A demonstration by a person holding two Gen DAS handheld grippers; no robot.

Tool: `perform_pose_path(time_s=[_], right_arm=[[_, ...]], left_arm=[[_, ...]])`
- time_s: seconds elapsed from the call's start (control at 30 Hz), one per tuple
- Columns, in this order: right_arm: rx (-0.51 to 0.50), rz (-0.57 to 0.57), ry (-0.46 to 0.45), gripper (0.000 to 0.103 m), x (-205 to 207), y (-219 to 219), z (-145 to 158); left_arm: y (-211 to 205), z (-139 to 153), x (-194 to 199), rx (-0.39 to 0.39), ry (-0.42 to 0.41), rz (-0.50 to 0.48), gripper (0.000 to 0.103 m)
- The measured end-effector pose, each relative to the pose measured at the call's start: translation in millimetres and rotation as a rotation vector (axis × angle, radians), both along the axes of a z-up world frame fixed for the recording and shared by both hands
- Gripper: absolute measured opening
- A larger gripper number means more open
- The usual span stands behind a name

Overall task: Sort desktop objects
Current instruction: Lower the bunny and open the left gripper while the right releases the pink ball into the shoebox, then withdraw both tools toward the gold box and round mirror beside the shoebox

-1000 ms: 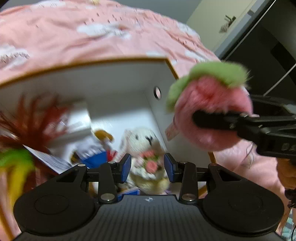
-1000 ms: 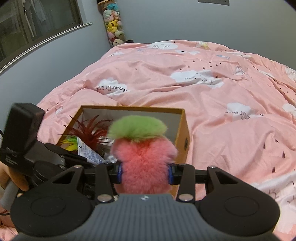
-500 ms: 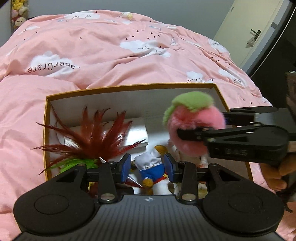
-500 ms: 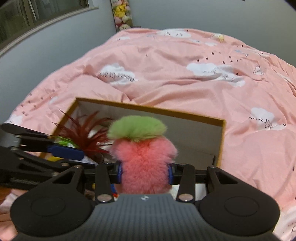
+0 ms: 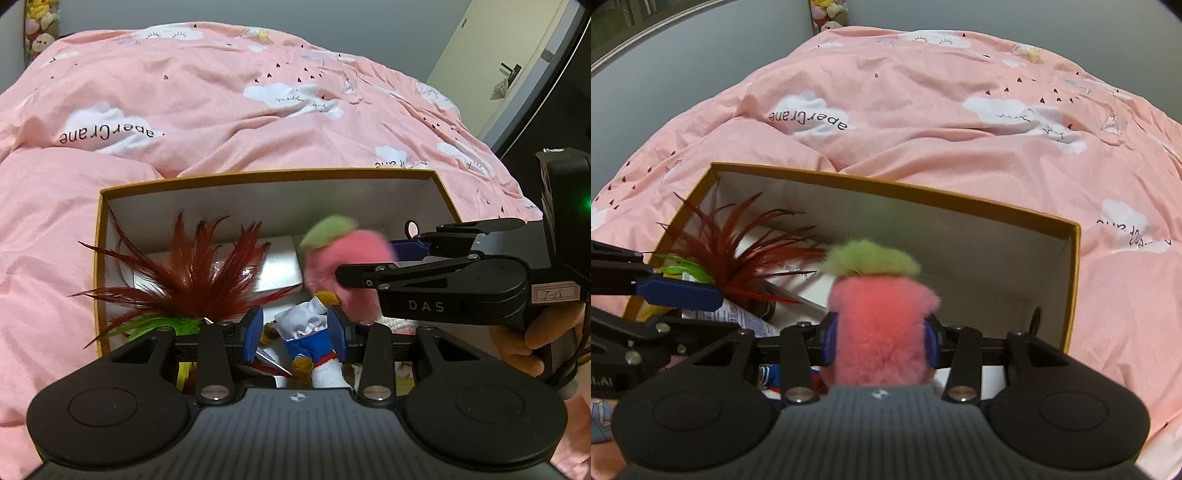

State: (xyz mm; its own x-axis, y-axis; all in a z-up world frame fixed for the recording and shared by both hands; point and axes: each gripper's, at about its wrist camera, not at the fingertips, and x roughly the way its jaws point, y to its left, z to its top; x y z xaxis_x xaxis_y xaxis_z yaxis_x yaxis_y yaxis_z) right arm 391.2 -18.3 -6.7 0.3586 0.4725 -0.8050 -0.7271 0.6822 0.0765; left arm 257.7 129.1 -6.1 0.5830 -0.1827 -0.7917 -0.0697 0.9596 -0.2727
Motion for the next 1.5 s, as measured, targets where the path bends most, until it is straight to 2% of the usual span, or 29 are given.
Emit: perform_pose_path(time_s=[0.33, 0.57, 0.77, 0.97, 1.13, 1.37, 1.5], right_arm=[[0.068, -0.007, -0.017, 0.046, -20, -18, 23], [0.188, 0.039, -0.074, 0.046, -69, -40, 52], [0.303, 0.118, -0.006, 0.038, -116, -57, 67], [0.315, 0.217, 0.105, 0.032, -158, -50, 55], [0.239, 0.250, 0.200, 0.029, -170, -27, 18], [0.126, 0.300, 0.333, 0.030, -173, 8, -31], [0.074, 0.305, 0.373, 0.031, -172, 23, -50]], left_arm=[[2, 29, -24, 0.019, -0.058, 0.014, 0.044], [4, 57, -65, 0.067, -0.105, 0.036, 0.045], [11, 63, -105, 0.102, -0.081, 0.085, 0.045], [9, 46, -133, 0.123, 0.029, 0.105, 0.045], [4, 17, -147, 0.123, 0.151, 0.082, 0.044], [-13, -24, -161, 0.241, 0.308, 0.013, 0.044], [-10, -38, -165, 0.226, 0.366, 0.016, 0.044]])
